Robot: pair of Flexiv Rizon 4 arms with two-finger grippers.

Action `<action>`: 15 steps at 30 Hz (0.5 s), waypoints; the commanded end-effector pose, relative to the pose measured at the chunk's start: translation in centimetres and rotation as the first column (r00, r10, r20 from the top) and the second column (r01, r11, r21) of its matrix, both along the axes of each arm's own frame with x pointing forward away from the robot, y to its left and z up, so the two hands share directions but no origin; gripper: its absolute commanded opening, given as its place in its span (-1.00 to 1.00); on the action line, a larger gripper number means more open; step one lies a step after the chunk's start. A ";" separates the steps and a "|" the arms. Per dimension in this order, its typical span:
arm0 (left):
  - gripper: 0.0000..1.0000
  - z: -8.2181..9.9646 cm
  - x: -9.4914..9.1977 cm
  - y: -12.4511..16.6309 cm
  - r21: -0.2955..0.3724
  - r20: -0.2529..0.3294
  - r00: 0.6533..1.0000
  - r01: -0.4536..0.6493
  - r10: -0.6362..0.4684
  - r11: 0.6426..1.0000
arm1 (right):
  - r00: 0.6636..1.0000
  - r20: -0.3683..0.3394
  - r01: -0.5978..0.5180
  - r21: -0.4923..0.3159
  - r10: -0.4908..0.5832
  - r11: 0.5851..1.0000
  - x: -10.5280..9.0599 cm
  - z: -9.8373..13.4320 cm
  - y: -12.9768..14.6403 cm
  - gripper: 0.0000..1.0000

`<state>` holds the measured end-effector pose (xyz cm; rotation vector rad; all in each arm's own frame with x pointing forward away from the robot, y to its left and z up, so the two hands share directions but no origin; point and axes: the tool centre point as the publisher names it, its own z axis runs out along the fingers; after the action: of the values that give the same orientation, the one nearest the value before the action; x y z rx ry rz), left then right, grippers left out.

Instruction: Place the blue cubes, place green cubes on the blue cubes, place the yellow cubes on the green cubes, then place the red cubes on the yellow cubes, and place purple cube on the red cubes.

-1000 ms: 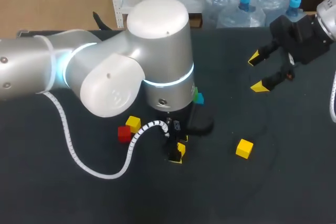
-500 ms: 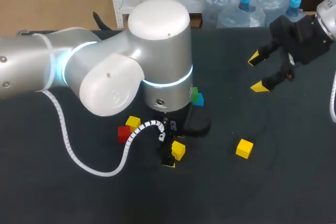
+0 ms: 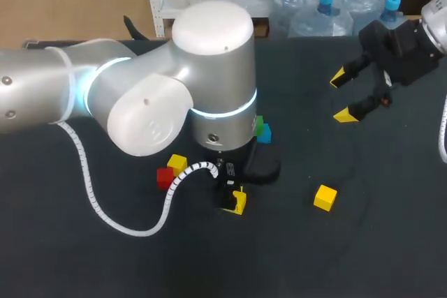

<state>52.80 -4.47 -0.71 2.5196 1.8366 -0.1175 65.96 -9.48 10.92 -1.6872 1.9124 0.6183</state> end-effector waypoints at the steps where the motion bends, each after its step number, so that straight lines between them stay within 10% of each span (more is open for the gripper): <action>1: -1.00 0.1 0.4 0.1 0.015 -0.004 1.000 -0.014 0.014 1.000 | 1.000 0.001 -0.001 0.002 0.001 1.000 0.0 -0.1 0.0 1.00; 15: -1.00 8.4 9.0 -0.2 -0.099 0.187 0.949 -0.240 0.255 0.966 | 1.000 0.001 -0.001 0.002 0.001 1.000 0.0 -0.1 0.0 1.00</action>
<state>61.02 -4.63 6.55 2.1292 1.9830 0.0449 65.96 -9.48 10.92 -1.6872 1.9125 0.6184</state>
